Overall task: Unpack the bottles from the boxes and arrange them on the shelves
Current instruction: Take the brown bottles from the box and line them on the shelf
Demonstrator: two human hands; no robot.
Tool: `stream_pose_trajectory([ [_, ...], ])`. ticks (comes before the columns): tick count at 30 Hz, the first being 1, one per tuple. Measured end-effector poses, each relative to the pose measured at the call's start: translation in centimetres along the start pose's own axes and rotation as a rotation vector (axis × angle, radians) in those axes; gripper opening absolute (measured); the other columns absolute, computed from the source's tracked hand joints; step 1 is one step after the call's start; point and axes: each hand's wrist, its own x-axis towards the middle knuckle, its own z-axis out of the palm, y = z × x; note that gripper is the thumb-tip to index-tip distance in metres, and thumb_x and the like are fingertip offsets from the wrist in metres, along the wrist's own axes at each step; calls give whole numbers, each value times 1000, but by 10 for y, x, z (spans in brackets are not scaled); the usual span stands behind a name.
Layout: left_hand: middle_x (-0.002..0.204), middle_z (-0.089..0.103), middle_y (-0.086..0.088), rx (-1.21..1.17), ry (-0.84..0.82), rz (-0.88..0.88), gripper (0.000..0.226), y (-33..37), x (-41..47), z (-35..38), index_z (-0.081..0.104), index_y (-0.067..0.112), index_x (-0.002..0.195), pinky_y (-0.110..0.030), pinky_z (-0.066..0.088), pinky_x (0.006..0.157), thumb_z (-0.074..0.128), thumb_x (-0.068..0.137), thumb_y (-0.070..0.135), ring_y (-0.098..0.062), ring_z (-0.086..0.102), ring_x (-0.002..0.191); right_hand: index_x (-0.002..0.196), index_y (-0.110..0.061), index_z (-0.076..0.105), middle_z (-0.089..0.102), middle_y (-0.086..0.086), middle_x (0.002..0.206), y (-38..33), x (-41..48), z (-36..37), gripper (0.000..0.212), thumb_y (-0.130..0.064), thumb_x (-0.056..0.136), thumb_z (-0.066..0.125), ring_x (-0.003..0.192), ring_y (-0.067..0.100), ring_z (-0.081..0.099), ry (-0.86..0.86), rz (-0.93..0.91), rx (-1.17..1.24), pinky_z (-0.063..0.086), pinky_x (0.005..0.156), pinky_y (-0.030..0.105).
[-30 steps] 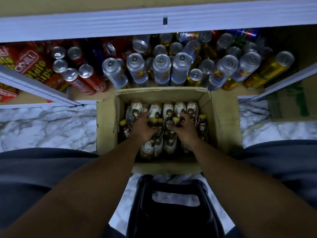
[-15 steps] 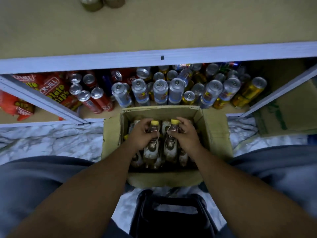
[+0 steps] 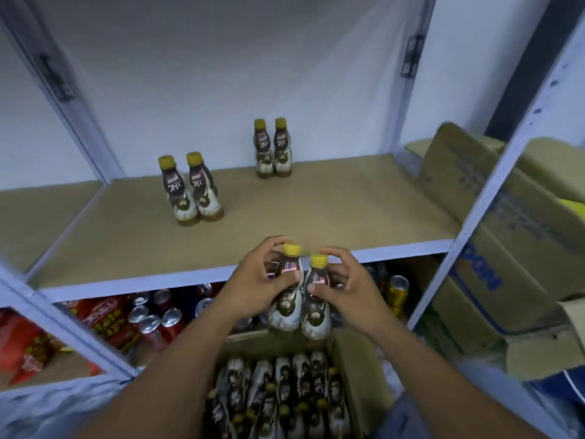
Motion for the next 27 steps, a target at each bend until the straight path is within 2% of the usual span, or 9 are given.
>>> stream_pose_trajectory([
  [3,116,72,4,-2,17,102,56,41,26,-1,54,37,131,-34,56,93,82,85,18,-12,69,107,120,-42,56,74,-11,105,-38,21,-28,58,-14,79,86,101,6,69,67,-98,-60,59,89,36],
  [6,115,72,3,-35,34,152,55,67,58,-1,55,37,129,-39,57,94,81,85,16,-14,69,107,116,-45,55,73,-10,105,-64,51,-55,58,-15,77,87,101,4,67,110,-155,-99,57,89,31],
  [8,116,71,4,-41,65,186,54,80,85,1,55,36,126,-35,57,95,81,85,13,-11,68,106,118,-42,54,73,-7,107,-75,76,-72,58,-15,77,87,100,5,68,137,-182,-106,56,88,28],
  [11,114,70,4,-23,110,237,53,90,130,6,55,41,119,-27,55,94,80,85,9,-6,68,102,118,-36,56,72,-1,107,-81,117,-96,58,-8,77,86,97,13,70,168,-214,-91,58,87,31],
  [16,112,70,6,-8,162,239,53,86,206,14,53,36,128,-26,56,91,79,87,12,-6,69,101,117,-36,56,72,4,103,-71,190,-131,57,-1,80,81,91,15,70,202,-235,-70,57,79,30],
  [22,114,69,9,53,226,276,51,71,293,20,49,35,130,-35,56,97,76,90,19,-7,67,103,120,-37,53,72,-4,106,-57,269,-160,55,-5,84,79,92,10,70,207,-266,-143,59,74,25],
  [27,118,69,3,104,263,300,50,57,351,21,48,39,127,-44,57,96,76,88,24,-15,69,105,122,-35,51,71,-5,107,-44,325,-173,55,-4,85,76,98,14,68,206,-301,-194,61,82,32],
])
